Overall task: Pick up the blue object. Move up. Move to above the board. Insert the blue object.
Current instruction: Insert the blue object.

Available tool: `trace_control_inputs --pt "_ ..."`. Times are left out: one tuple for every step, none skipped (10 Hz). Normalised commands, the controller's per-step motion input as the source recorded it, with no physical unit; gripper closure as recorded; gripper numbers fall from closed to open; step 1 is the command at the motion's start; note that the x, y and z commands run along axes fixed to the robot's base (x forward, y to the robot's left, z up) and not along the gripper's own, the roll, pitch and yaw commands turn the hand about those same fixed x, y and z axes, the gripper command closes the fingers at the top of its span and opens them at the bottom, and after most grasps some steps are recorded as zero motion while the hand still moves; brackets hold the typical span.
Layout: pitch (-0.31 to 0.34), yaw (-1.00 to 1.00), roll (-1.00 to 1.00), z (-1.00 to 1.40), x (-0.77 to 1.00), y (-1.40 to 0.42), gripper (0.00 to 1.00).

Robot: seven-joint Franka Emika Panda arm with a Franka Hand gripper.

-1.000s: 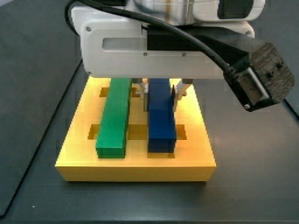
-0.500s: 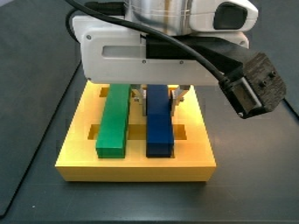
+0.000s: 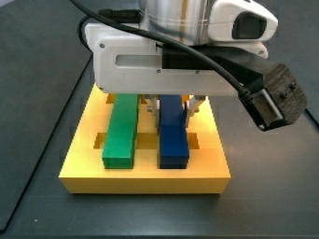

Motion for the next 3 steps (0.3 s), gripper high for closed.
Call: trace_control_inputs --pt "-0.074 0.0 -0.01 -0.38 -0.06 0.0 1.0" --pt "-0.016 0.03 0.0 -0.13 0.0 0.0 1.0" --pt "0.0 0.0 0.0 0.0 0.0 0.0 1.0"
